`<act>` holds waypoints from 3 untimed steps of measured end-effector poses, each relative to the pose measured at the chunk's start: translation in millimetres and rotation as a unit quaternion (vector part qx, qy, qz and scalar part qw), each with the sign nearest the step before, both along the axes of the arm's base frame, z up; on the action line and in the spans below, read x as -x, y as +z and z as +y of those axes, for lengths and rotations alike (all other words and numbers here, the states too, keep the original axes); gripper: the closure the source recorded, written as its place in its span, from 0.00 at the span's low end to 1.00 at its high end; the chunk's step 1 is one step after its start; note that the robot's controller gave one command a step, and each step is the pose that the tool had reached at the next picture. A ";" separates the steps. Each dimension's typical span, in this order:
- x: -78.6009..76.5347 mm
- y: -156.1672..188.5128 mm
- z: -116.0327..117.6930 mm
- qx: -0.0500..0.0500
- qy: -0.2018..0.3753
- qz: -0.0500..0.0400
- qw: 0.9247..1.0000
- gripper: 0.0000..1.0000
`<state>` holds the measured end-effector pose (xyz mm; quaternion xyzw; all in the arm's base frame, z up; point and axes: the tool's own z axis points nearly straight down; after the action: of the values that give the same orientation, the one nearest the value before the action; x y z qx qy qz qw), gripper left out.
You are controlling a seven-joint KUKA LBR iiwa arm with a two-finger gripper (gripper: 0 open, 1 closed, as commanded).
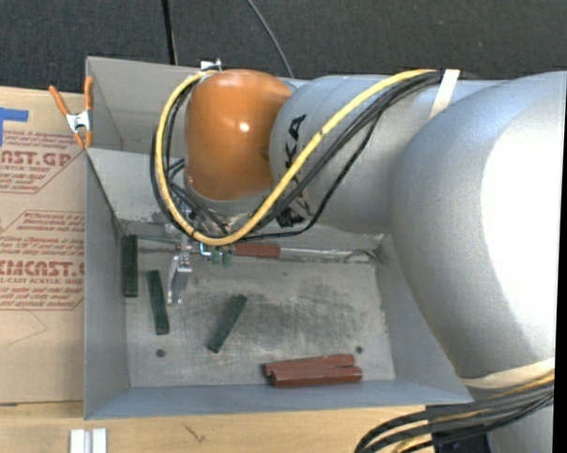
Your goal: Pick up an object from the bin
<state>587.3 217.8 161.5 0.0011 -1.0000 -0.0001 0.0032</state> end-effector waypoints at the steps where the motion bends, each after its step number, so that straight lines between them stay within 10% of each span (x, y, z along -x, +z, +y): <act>1: -2.1 5.2 -1.0 -0.001 -0.001 -0.004 1.000 0.00; 3: 28.6 -66.2 -80.9 -0.001 0.058 -0.006 0.998 0.00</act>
Offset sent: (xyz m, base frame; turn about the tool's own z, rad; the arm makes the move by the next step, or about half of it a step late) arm -0.0209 -0.0839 -0.0743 -0.0180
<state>558.7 136.8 95.3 0.0594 -0.9982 -0.0012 -0.0031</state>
